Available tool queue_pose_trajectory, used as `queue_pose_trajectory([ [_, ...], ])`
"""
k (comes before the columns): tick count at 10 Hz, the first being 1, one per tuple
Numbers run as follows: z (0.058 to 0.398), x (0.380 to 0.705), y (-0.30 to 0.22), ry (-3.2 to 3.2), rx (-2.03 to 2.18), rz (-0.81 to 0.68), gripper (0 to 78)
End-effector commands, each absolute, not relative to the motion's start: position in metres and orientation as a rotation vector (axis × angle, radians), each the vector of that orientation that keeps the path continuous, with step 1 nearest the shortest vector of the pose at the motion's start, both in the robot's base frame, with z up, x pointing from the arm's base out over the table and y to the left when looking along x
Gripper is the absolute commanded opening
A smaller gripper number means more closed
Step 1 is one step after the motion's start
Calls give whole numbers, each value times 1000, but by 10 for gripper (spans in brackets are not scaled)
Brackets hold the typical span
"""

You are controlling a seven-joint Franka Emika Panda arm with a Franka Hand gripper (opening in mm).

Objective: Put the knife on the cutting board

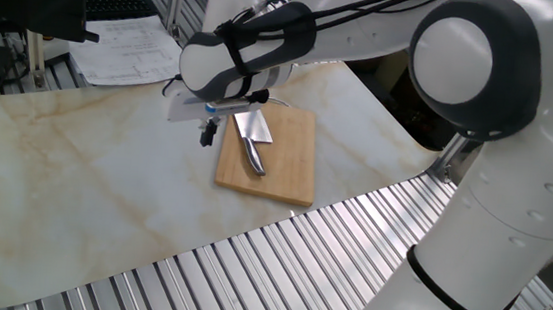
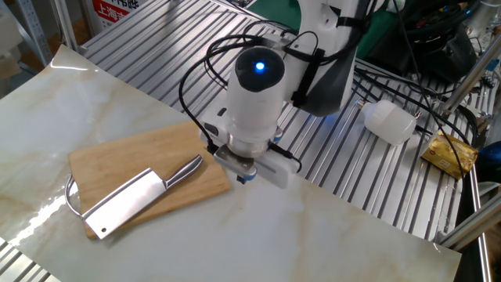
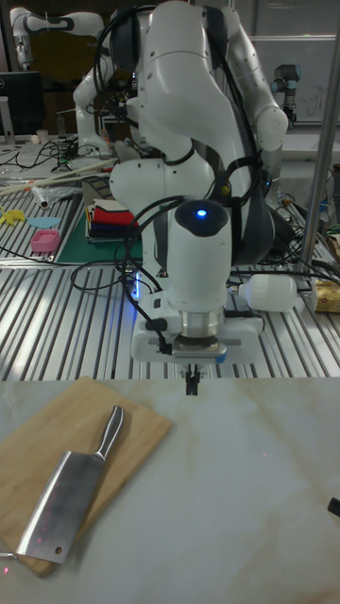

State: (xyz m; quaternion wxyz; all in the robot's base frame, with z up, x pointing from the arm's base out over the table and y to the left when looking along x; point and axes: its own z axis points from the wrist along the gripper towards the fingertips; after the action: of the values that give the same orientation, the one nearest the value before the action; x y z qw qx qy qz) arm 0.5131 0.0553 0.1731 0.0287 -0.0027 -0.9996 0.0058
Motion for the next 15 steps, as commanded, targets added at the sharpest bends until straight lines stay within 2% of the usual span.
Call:
queue_pose_trajectory([
  [1, 173, 516, 49, -3090, 0, 13, 11],
  [7, 175, 513, 46, -3098, -26, 19, 11],
  [9, 185, 503, 39, -3118, -46, 11, 11],
  [12, 202, 508, 32, -3100, -40, 7, 11],
  [15, 205, 503, 39, -3081, -82, 0, 11],
])
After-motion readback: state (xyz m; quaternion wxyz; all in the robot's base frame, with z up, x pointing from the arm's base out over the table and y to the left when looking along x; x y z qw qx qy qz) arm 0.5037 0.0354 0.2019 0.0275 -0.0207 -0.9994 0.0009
